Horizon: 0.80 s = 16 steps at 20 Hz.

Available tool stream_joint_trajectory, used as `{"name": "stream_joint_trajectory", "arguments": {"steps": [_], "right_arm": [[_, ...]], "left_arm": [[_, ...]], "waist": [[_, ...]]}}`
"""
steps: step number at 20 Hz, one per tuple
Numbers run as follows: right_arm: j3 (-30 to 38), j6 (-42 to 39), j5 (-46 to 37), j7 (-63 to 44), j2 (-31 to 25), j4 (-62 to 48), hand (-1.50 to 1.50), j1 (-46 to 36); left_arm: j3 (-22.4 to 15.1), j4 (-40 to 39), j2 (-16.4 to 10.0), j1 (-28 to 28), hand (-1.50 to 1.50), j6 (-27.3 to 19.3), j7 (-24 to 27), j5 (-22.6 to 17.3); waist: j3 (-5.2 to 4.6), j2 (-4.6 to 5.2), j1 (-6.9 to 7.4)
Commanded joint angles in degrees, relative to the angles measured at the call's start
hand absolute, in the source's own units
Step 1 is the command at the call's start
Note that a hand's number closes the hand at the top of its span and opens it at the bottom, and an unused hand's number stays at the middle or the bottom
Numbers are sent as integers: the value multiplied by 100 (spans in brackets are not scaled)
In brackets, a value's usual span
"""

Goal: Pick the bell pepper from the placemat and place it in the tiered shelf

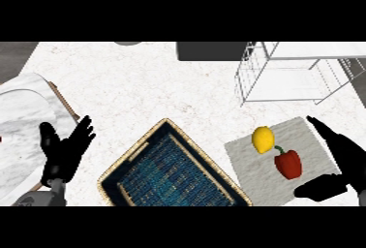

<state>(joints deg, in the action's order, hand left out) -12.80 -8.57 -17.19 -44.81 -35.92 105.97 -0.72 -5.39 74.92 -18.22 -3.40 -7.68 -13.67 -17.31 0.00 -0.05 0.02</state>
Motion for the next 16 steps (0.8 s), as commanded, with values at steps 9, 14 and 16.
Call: {"name": "stream_joint_trajectory", "arguments": {"steps": [9,14,16], "right_arm": [[-93,-35,-1410,223,1052,-375,-150,223],[-29,91,-1902,397,1317,-1116,-150,-37],[268,-104,-1927,516,1260,-1236,-150,-117]], "left_arm": [[207,26,457,-68,0,89,-92,433],[766,-654,91,-414,0,775,44,169],[355,525,399,216,0,325,-473,476]], "waist": [[-1,5,-11],[-2,14,-14],[1,2,12]]}}
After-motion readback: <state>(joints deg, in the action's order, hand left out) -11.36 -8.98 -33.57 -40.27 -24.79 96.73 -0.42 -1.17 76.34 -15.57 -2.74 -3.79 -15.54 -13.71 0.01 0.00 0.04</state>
